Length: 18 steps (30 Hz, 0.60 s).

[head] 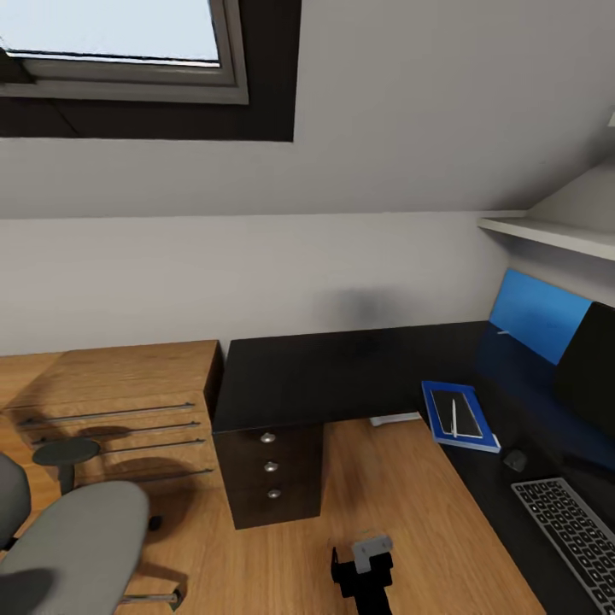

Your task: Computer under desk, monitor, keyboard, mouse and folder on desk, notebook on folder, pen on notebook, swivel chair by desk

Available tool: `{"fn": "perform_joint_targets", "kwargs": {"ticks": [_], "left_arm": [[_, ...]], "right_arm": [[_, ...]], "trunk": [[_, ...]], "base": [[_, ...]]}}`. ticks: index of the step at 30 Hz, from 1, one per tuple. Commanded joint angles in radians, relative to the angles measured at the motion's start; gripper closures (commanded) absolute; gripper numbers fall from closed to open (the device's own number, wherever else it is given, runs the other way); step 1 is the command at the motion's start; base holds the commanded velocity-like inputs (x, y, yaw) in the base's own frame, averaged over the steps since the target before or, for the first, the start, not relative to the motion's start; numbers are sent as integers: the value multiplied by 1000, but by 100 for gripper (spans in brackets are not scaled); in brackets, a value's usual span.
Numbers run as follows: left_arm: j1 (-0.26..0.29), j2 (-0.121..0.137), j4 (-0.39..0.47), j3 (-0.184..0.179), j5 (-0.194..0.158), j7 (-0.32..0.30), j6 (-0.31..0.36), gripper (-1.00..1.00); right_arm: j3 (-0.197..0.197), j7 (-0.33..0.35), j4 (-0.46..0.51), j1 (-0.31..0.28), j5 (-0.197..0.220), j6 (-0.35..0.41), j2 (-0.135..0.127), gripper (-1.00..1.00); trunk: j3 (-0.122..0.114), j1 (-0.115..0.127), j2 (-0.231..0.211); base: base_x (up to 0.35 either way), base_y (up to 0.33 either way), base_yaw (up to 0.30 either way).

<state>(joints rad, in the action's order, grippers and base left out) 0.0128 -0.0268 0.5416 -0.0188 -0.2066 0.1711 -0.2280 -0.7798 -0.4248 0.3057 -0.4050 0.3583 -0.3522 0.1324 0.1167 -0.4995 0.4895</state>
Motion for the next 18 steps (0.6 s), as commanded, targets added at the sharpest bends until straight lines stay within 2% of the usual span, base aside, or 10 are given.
{"fn": "perform_joint_targets", "kwargs": {"ticks": [1,3,8,13,18], "left_arm": [[1,1,-4,-3,-4,3,-7,-100],[1,3,-37,-4,-5,4,-65,-100],[1,4,-101,-3,-5,3,-88,-100],[1,5,-157,-4,-4,0,-92,-100],[1,4,-199,-7,-2,-2,-93,-100]], "right_arm": [[-10,-5,-3,-2,8,-5,0,-100],[-11,-5,-72,-2,8,-65,1,-100],[-9,-5,-144,-2,12,-160,1,-100],[-7,-6,-182,-2,16,-194,0,-100],[-7,-6,-197,-2,17,-209,2,-100]], "trunk": [[-2,3,-5],[-8,11,-19],[-24,30,-54],[-39,49,-89],[-39,49,-89]], "base": [[-2,2,57],[-1,1,164],[0,0,238],[0,0,268],[0,0,276]]}}
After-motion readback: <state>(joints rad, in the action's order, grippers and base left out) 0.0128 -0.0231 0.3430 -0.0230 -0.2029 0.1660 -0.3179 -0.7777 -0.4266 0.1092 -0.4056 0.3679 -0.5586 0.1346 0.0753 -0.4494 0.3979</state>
